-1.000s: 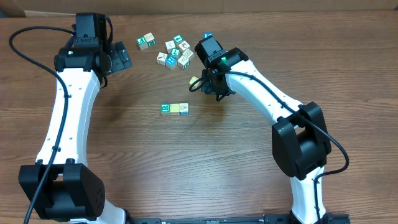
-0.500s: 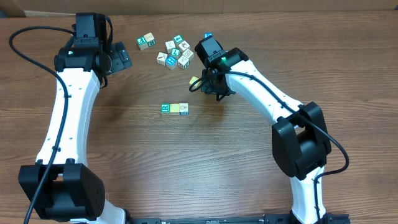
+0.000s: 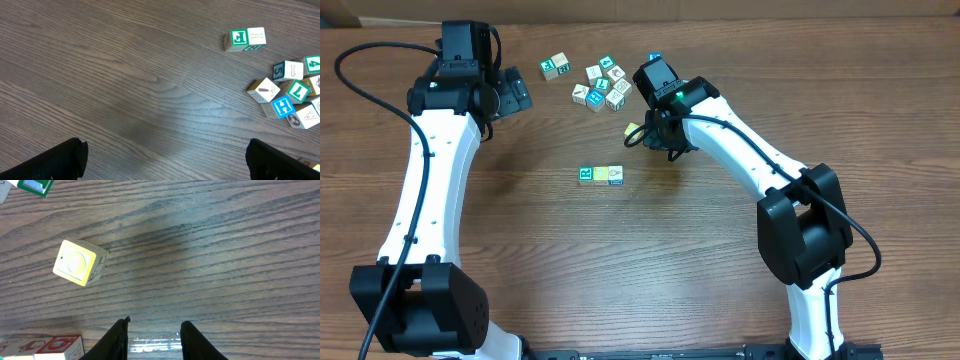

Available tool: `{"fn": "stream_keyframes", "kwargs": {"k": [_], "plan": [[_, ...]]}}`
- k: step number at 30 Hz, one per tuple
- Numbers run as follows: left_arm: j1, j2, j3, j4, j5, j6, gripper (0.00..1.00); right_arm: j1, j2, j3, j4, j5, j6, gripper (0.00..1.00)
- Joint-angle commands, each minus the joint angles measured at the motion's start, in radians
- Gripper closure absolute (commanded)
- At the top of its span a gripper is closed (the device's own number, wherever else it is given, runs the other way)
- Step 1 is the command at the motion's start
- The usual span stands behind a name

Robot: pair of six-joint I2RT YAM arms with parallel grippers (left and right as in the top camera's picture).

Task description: Form a horizontal line

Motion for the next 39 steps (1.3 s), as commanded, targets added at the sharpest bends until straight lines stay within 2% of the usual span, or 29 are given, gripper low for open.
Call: {"fn": "stream_keyframes", "kwargs": {"k": [1,2,4,33,36,39], "plan": [[-0.002,0.003,0.002,0.002,-0.017,0.004,0.0,-0.003,-0.014,-0.01,0.003,0.018,0.006,0.68],[-0.002,0.003,0.002,0.002,-0.017,0.004,0.0,-0.003,-0.014,-0.01,0.003,0.017,0.006,0.64],[-0.002,0.003,0.002,0.002,-0.017,0.004,0.0,-0.003,-0.014,-0.01,0.003,0.018,0.006,0.63],[-0.002,0.003,0.002,0.002,-0.017,0.004,0.0,-0.003,-0.003,-0.017,0.022,0.018,0.007,0.62],[-0.002,0.003,0.002,0.002,-0.017,0.004,0.0,-0.003,-0.003,-0.025,0.061,0.017,0.007,0.55],[-0.002,0.003,0.002,0.002,-0.017,0.004,0.01,-0.003,-0.003,-0.025,0.095,0.017,0.007,0.52]]}}
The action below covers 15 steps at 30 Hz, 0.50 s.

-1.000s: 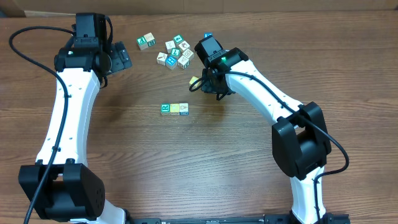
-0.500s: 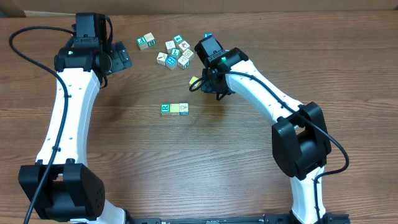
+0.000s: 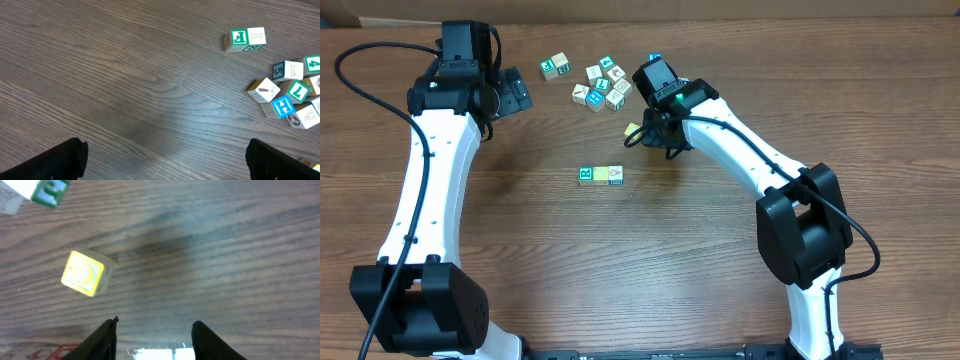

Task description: Form a horizontal line

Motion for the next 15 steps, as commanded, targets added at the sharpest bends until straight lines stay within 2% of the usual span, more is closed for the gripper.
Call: {"fn": "stream_keyframes", "kwargs": {"k": [1,2,3,5,6,12,15], "plan": [[-0.002,0.003,0.002,0.002,-0.017,0.004,0.0,-0.003,-0.003,-0.005,0.025,0.016,0.004,0.5],[-0.002,0.003,0.002,0.002,-0.017,0.004,0.0,-0.003,-0.003,-0.005,0.032,0.016,0.004,0.44],[-0.002,0.003,0.002,0.002,-0.017,0.004,0.0,-0.003,-0.003,-0.005,0.042,0.015,0.004,0.32],[-0.002,0.003,0.002,0.002,-0.017,0.004,0.0,-0.003,-0.003,-0.005,0.059,0.015,0.004,0.2],[-0.002,0.003,0.002,0.002,-0.017,0.004,0.0,-0.003,-0.003,-0.005,0.069,0.014,0.004,0.02],[-0.002,0.003,0.002,0.002,-0.017,0.004,0.0,-0.003,-0.003,-0.005,0.161,-0.101,0.008,0.0],[-0.002,0.003,0.002,0.002,-0.017,0.004,0.0,-0.003,-0.003,-0.005,0.184,-0.077,0.098,0.02]]}}
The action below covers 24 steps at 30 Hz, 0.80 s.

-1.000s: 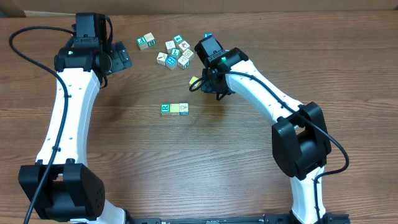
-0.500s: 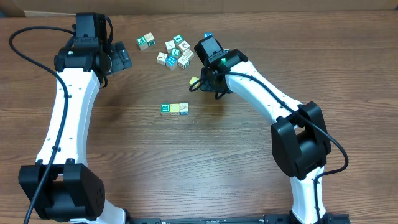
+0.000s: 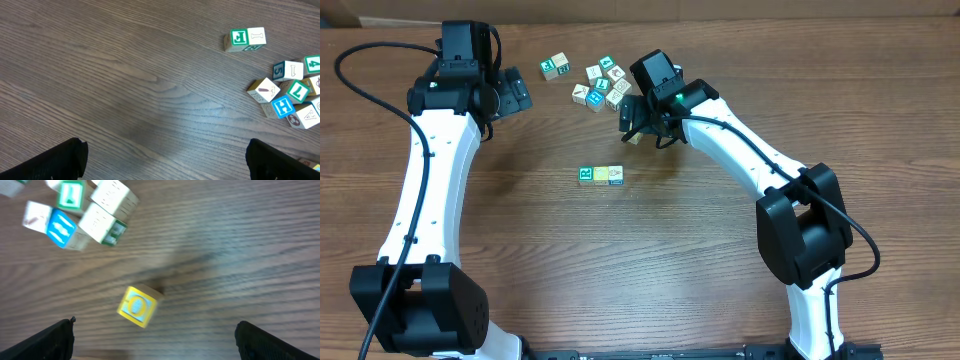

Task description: Form a horizontal line

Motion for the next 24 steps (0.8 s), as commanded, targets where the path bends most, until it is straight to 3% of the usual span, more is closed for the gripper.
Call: {"fn": "stream_keyframes", "kwargs": {"k": [1,5,24], "plan": [[-0.002,0.003,0.002,0.001,-0.017,0.004,0.0,-0.003,-0.003,-0.005,0.017,0.005,0.114,0.05],[-0.002,0.003,0.002,0.001,-0.017,0.004,0.0,-0.003,-0.003,-0.005,0.019,0.084,0.206,0.13],[-0.002,0.003,0.002,0.001,-0.017,0.004,0.0,0.003,0.006,-0.011,0.108,0.14,0.227,0.17]]}}
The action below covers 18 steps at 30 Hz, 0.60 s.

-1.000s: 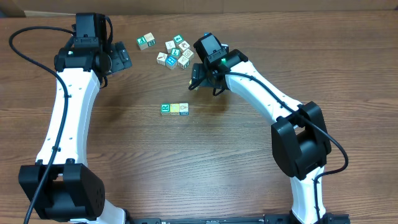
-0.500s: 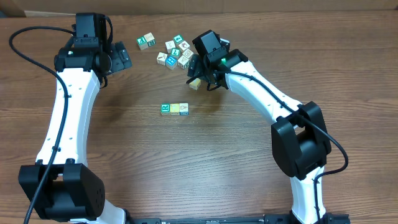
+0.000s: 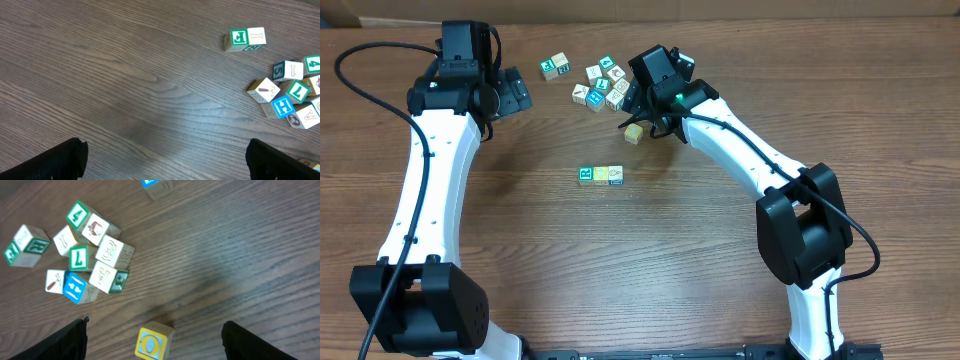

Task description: Form a horizontal line

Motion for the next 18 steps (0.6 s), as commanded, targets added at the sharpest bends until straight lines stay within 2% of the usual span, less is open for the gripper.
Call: {"fn": "stream_keyframes", "kwargs": {"k": [1,13,15,18], "plan": [[-0.002,0.003,0.002,0.002,-0.017,0.004,0.0,0.005,0.011,-0.011,0.018,0.023,0.008,0.18],[-0.002,0.003,0.002,0.002,-0.017,0.004,0.0,0.063,0.162,-0.01,0.106,0.024,0.066,0.22],[-0.002,0.003,0.002,0.002,-0.017,0.004,0.0,0.075,0.175,-0.01,0.111,0.024,0.079,0.24],[-0.002,0.003,0.002,0.002,-0.017,0.004,0.01,0.084,0.176,-0.01,0.11,0.049,0.079,0.35]]}}
